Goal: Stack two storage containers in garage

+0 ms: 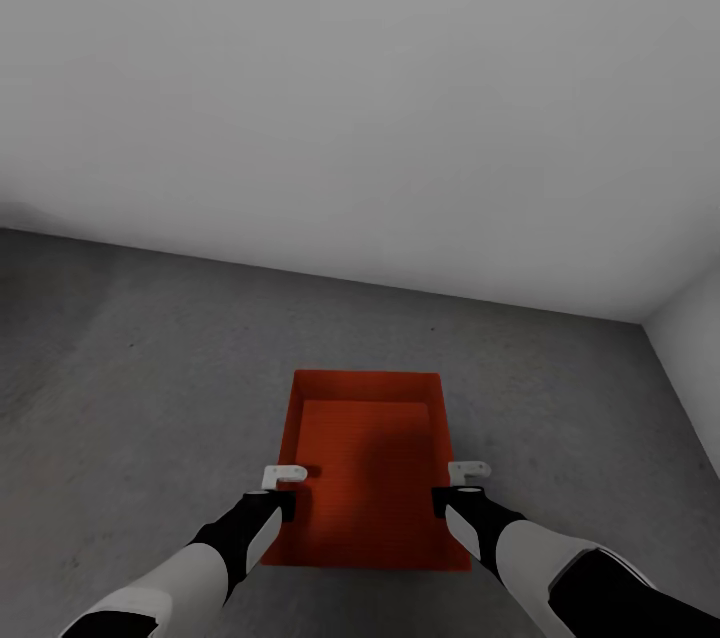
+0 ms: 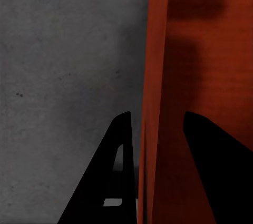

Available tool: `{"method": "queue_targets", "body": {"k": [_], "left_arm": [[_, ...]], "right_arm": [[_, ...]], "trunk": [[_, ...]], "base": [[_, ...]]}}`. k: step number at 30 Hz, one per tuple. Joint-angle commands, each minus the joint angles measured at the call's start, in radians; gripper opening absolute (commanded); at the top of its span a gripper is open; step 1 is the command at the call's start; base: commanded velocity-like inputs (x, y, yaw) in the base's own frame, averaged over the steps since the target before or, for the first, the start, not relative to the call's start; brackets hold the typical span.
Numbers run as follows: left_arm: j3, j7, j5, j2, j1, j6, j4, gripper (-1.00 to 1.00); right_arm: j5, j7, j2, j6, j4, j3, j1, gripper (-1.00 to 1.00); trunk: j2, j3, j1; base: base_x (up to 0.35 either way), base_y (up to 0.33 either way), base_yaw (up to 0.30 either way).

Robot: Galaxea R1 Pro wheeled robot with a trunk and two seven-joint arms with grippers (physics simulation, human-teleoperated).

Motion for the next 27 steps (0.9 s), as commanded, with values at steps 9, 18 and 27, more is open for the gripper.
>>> {"method": "queue_targets", "body": {"k": [9,18,27], "left_arm": [[0.035,0.005,-0.005,-0.011,-0.001,0.008,0.003,-1.0],[0.035,0.005,-0.005,-0.011,-0.001,0.008,0.003,-1.0],[0.035,0.005,-0.005,-0.011,-0.001,0.008,0.002,-1.0]], "right_arm": [[0.011,-0.043,0.0,-0.042,-0.003,0.089,0.0,-1.0],[0.011,-0.043,0.0,-0.042,-0.003,0.089,0.001,-1.0],[0.011,-0.043,0.0,-0.042,-0.003,0.09,0.0,-1.0]], "trunk": [[-0.064,-0.029,0.035],[-0.127,-0.057,0.069],[-0.162,-0.073,0.088]], "base": [[0.0,0.0,0.0],[0.0,0.0,0.0],[0.0,0.0,0.0]]}}
